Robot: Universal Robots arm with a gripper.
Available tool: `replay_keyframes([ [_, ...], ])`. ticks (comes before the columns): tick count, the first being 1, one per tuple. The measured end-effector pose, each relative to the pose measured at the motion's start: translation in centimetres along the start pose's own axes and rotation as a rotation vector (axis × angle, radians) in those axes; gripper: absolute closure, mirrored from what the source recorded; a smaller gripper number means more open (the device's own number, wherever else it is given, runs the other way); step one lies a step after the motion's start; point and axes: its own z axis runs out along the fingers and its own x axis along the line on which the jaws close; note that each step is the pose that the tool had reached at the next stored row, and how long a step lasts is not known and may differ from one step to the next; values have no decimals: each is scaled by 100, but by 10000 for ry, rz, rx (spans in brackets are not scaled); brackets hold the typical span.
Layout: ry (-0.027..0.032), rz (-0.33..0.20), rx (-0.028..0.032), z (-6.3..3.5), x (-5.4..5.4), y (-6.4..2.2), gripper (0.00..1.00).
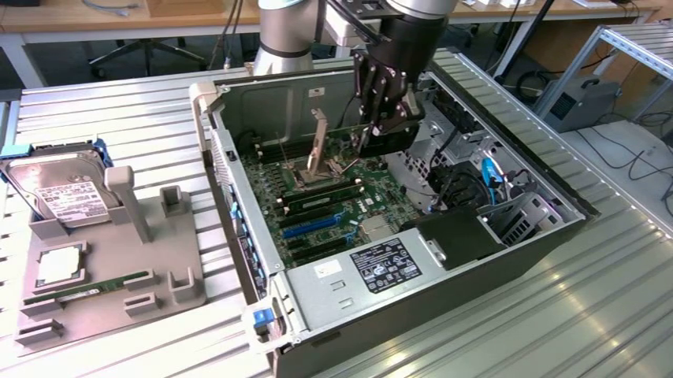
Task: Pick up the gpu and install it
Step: 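Insert the gpu into the slot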
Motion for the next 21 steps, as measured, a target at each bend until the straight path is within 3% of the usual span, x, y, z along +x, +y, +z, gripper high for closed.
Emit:
replay_keyframes([
  [6, 0, 0, 0, 17, 17, -1, 73],
  [8, 1, 0, 0, 165, 138, -8, 73],
  [21, -1, 0, 0, 176, 144, 36, 73],
])
